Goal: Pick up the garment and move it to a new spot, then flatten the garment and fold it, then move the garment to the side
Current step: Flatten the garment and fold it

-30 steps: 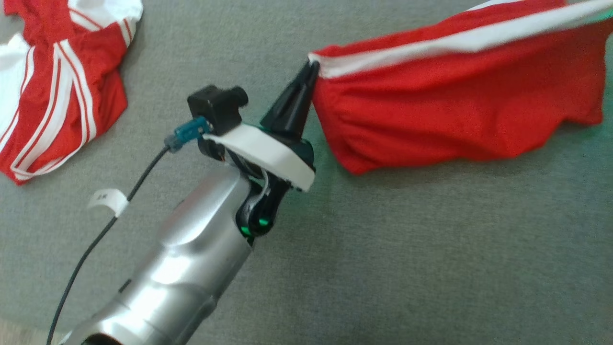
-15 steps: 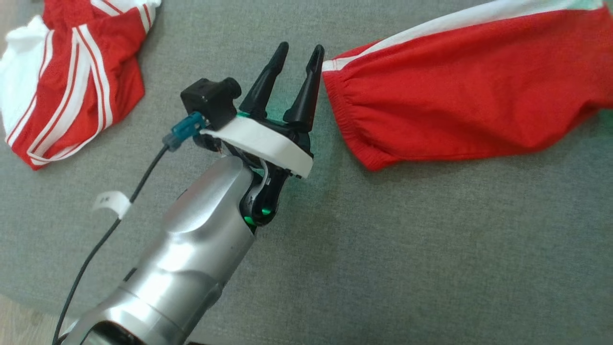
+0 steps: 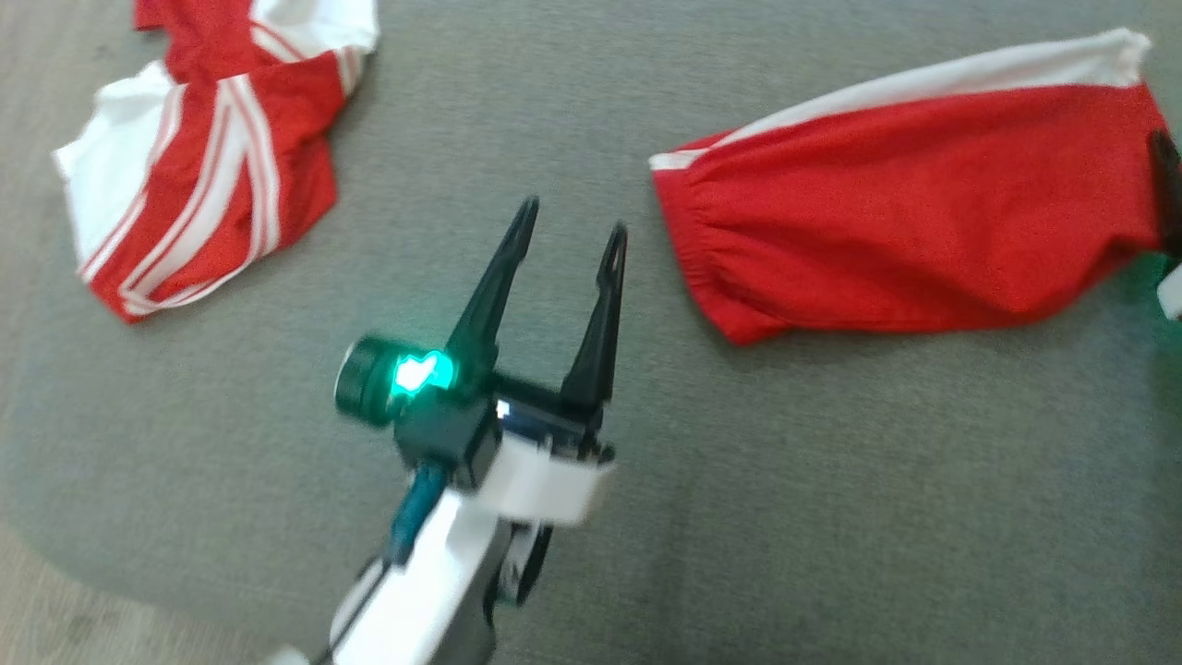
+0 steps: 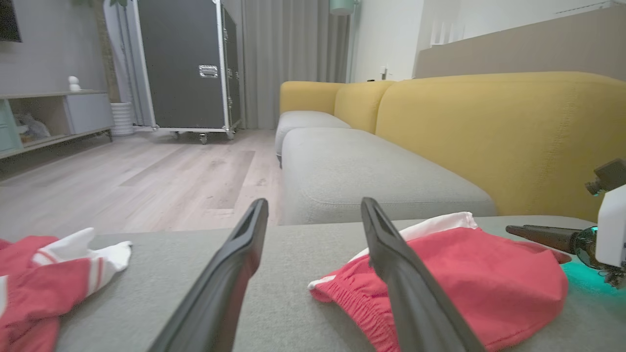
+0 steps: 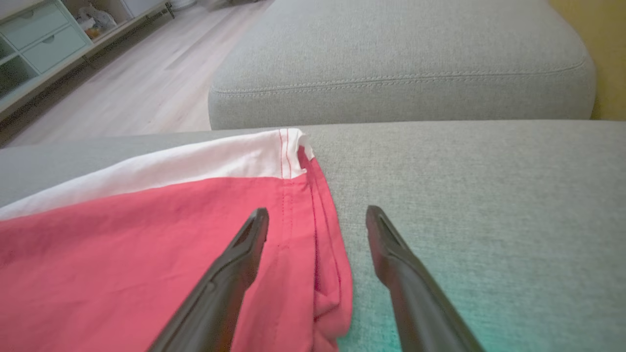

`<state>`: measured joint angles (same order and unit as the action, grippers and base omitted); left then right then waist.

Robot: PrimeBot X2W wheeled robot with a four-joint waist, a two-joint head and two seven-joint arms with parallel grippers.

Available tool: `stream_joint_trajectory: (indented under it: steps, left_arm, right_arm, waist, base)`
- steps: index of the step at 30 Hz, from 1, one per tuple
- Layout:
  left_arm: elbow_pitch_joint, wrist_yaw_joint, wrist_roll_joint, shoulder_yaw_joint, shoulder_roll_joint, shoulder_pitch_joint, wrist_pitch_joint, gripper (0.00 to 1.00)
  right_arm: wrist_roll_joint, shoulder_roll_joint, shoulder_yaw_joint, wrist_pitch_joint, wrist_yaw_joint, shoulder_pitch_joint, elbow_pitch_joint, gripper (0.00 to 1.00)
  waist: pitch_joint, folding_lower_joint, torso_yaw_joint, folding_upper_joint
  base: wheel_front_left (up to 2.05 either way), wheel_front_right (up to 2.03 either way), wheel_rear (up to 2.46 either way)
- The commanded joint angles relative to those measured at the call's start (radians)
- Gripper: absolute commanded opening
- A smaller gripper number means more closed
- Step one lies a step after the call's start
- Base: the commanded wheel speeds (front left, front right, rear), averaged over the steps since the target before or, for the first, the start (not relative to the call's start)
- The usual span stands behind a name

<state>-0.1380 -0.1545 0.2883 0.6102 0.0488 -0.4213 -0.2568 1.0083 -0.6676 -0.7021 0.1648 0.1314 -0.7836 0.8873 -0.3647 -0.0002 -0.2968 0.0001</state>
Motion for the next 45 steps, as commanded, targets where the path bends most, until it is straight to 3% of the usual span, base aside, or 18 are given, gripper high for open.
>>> stream_joint_trajectory:
  steps: [1,4,5,6,7,8,14,20,30,38,45]
  left_arm:
    - [0.062,-0.018,-0.026,-0.046,0.009,0.009,-0.005,1.00]
    - [0.115,-0.039,-0.059,-0.050,0.006,0.088,-0.005,1.00]
    - [0.127,-0.044,-0.066,-0.050,0.005,0.111,-0.005,1.00]
    - [0.137,-0.047,-0.075,-0.048,0.004,0.129,-0.005,1.00]
    - [0.145,-0.051,-0.084,-0.047,0.004,0.146,-0.005,1.00]
    - [0.151,-0.054,-0.085,-0.049,0.004,0.165,-0.005,1.00]
    - [0.155,-0.058,-0.091,-0.082,0.002,0.245,-0.005,1.00]
    - [0.155,-0.049,-0.112,-0.149,0.007,0.301,-0.005,1.00]
    - [0.141,-0.014,-0.124,-0.250,0.017,0.363,-0.005,1.00]
    - [0.099,0.003,-0.140,-0.278,0.011,0.372,-0.005,1.00]
    - [0.079,0.007,-0.143,-0.290,0.007,0.405,-0.005,1.00]
  right_arm:
    - [0.004,-0.015,-0.004,-0.004,-0.001,0.028,0.011,1.00]
    - [0.014,-0.009,-0.007,-0.035,-0.001,0.033,0.078,1.00]
    - [0.019,-0.008,-0.008,-0.048,-0.001,0.036,0.100,0.95]
    - [0.023,-0.009,-0.009,-0.058,-0.001,0.038,0.120,0.58]
    - [0.026,-0.009,-0.011,-0.067,-0.001,0.042,0.135,0.36]
    - [0.032,-0.007,-0.014,-0.079,-0.001,0.046,0.144,0.00]
    - [0.073,0.008,-0.010,-0.069,-0.001,0.060,0.148,0.00]
    - [0.084,0.016,-0.027,-0.009,-0.001,0.134,0.140,0.00]
    - [0.081,-0.074,-0.038,0.032,-0.001,0.239,0.130,0.00]
    - [-0.021,-0.059,-0.038,0.086,-0.001,0.145,0.113,0.00]
    - [-0.111,0.020,-0.020,0.096,-0.001,0.098,-0.024,0.00]
  waist:
    - [0.016,0.0002,-0.030,-0.0001]
    - [0.026,0.0002,-0.065,-0.0001]
    - [0.028,0.0002,-0.077,-0.0001]
    - [0.031,0.0002,-0.088,-0.0001]
    - [0.034,0.0002,-0.097,-0.0001]
    - [0.037,0.0002,-0.103,-0.0001]
    - [0.077,0.0002,-0.082,-0.0001]
    - [0.155,0.0002,0.031,-0.0001]
    - [0.197,0.0002,0.204,-0.0001]
    - [0.222,0.0002,0.230,-0.0001]
    - [0.277,0.0002,0.207,-0.0001]
  base:
    - [0.00,0.00,0.00]
    - [0.00,0.00,0.00]
    - [0.00,0.00,0.00]
    - [0.00,0.00,0.00]
    - [0.00,0.00,0.00]
    - [0.00,0.00,0.00]
    - [0.00,0.00,0.00]
    - [0.00,0.00,0.00]
    - [0.00,0.00,0.00]
    - [0.00,0.00,0.00]
    - [0.00,0.00,0.00]
